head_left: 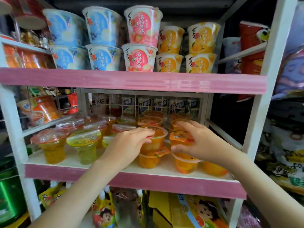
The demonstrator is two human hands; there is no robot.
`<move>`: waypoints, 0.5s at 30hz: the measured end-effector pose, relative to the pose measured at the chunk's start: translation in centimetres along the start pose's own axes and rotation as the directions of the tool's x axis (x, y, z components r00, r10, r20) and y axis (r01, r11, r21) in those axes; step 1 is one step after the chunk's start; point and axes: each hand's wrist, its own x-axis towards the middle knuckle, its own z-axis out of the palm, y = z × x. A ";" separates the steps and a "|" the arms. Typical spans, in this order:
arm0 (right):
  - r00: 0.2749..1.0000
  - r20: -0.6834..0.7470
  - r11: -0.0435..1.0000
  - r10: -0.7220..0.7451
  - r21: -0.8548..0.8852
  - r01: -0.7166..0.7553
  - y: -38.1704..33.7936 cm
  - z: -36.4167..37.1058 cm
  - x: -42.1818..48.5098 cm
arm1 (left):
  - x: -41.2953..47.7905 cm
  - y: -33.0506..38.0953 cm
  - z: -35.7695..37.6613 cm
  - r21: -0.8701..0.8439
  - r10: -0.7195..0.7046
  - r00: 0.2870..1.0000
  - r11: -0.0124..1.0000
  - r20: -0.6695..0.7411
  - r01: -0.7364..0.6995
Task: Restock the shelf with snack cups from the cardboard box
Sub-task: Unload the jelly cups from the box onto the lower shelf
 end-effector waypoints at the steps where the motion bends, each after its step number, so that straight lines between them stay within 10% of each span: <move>1: 0.999 0.029 1.000 0.015 -0.012 -0.014 0.1 0.0 0.3 | 0.0 0.2 0.0 0.002 0.007 1.000 1.000 -0.015 -0.007; 9: 0.990 0.028 0.925 0.136 0.354 -0.137 1.2 -3.0 1.6 | 2.0 1.2 -2.8 -0.230 -0.101 0.987 0.965 0.123 0.128; 15: 0.948 0.216 0.926 0.236 0.245 -0.286 2.9 -2.1 3.5 | 6.5 0.2 -1.6 -0.046 -0.335 0.895 0.930 0.295 0.364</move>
